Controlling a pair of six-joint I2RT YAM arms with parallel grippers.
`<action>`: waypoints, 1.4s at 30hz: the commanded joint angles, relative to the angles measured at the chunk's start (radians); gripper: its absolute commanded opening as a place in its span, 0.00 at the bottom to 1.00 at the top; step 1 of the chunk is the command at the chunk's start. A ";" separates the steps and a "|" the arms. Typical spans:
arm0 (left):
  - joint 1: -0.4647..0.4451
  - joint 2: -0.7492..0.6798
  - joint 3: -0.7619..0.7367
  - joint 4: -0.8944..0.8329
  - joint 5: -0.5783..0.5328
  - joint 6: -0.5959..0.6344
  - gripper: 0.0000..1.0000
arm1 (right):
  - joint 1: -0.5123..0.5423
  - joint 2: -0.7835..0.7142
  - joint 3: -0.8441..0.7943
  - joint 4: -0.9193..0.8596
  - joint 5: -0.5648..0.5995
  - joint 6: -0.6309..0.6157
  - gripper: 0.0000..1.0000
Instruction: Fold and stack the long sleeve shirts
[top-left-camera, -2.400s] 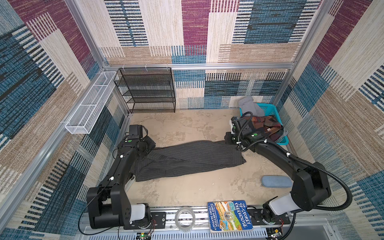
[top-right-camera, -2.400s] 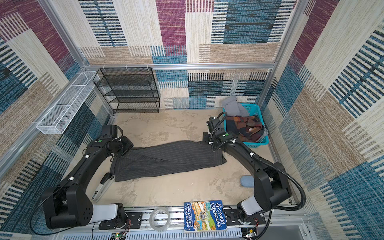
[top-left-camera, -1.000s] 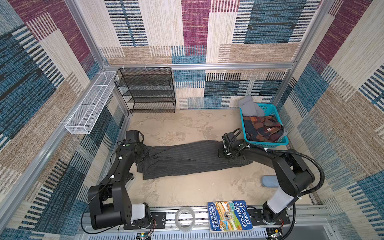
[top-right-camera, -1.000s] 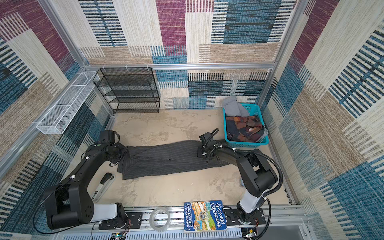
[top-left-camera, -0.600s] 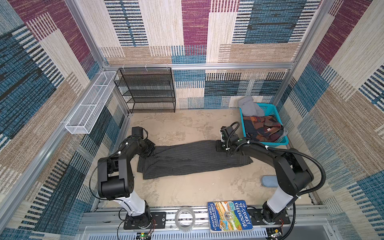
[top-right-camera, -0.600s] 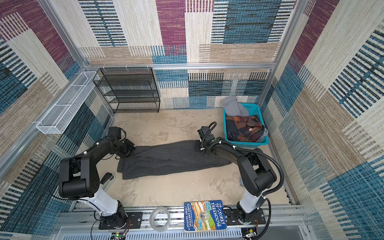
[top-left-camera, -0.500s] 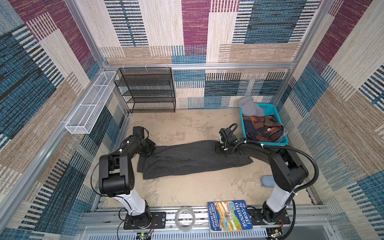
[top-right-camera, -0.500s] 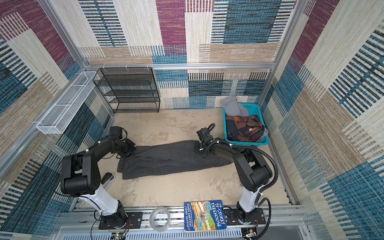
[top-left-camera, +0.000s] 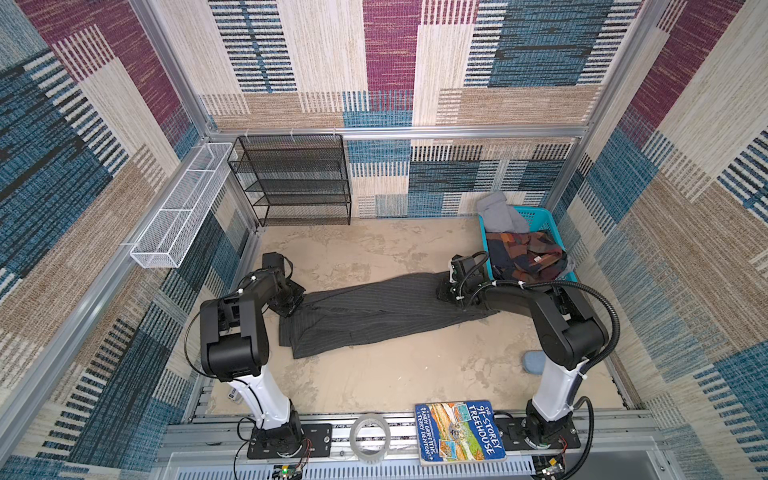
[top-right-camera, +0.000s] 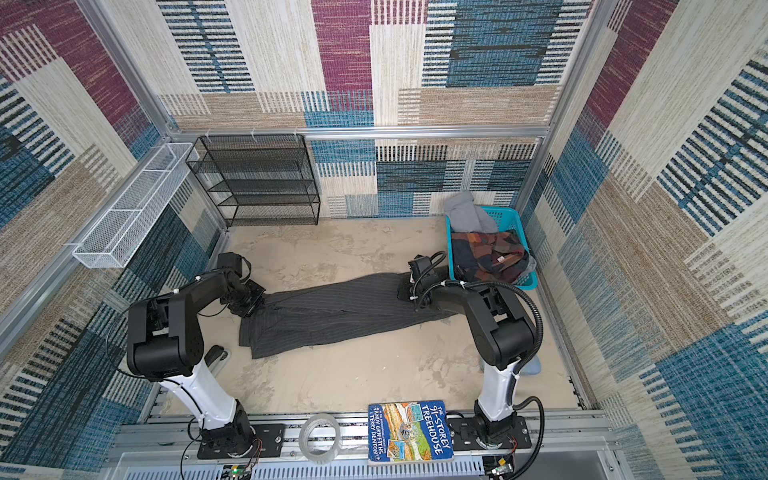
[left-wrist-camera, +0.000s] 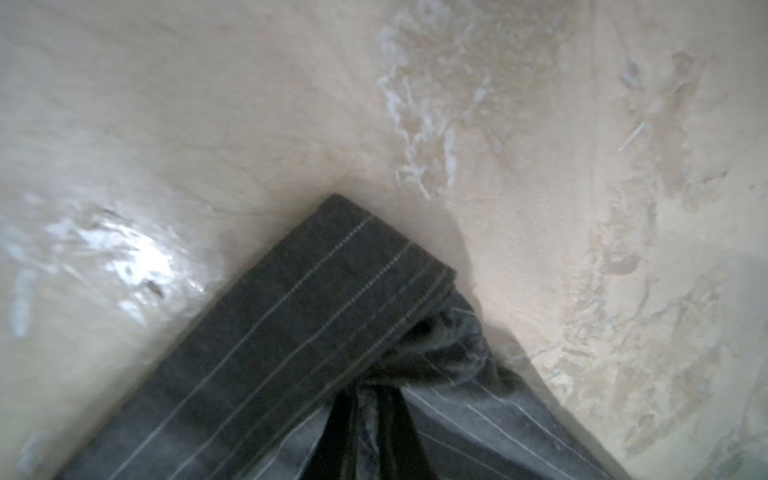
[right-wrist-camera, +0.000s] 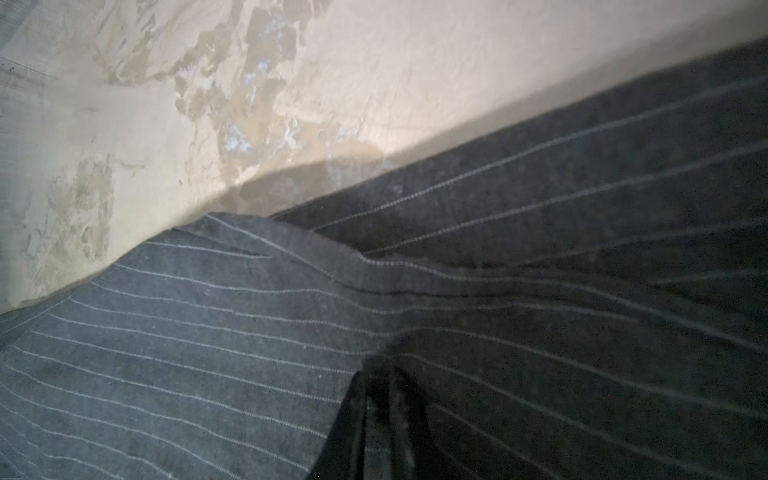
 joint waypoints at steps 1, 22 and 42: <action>0.017 0.004 0.015 -0.035 -0.065 0.027 0.24 | -0.007 0.025 -0.016 -0.179 0.076 0.015 0.16; -0.007 -0.180 0.066 -0.074 0.037 0.021 0.36 | 0.103 -0.216 0.079 -0.355 0.118 0.004 0.27; -0.311 -0.592 -0.348 -0.089 0.016 -0.162 0.33 | 0.020 -0.242 0.038 -0.387 0.138 -0.188 0.28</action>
